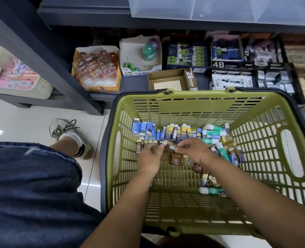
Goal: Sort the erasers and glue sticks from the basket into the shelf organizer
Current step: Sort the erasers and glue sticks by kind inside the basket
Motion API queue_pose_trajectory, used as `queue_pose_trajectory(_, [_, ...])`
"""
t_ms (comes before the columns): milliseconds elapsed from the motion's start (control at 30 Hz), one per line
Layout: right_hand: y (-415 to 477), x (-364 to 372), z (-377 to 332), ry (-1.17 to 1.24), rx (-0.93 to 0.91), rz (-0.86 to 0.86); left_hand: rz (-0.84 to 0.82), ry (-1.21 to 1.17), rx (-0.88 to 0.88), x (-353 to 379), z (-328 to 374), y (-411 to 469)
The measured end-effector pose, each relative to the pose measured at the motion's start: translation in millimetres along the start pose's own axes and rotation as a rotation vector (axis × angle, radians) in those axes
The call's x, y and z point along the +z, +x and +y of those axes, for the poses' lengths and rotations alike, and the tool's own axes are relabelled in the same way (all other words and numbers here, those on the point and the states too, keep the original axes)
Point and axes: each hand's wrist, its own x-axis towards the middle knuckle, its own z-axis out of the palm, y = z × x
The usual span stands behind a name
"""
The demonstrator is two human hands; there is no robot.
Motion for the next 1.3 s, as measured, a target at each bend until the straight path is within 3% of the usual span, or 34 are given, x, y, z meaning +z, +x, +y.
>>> queue_pose_trajectory(167, [18.8,-16.7,22.2,0.281,0.161,0.389,-0.112,0.336,0.161,19.7,13.6,14.9])
queue_pose_trajectory(300, [29.9,-17.3,24.9,0.171,0.258,0.550,-0.146,0.439,0.208,38.9,19.4,26.1])
queue_pose_trajectory(600, [40.9,-16.7,24.5,0.012,0.059,0.351,-0.153,0.465,0.285,47.3,6.1,40.3])
queue_pose_trajectory(900, [36.6,-32.5,34.5,-0.013,0.036,0.361,-0.120,0.769,0.421,54.2,-5.0,36.2])
queue_pose_trajectory(1033, [38.3,-28.9,28.4,-0.004,0.017,0.372,-0.063,0.795,0.442,58.5,-4.6,37.0])
queue_pose_trajectory(1200, [39.9,-26.5,27.1,0.006,0.020,0.355,-0.044,1.040,0.648,58.9,-6.9,44.6])
queue_pose_trajectory(1300, [41.2,-25.5,28.1,0.019,0.019,0.351,-0.009,1.077,0.684,56.4,-9.2,46.8])
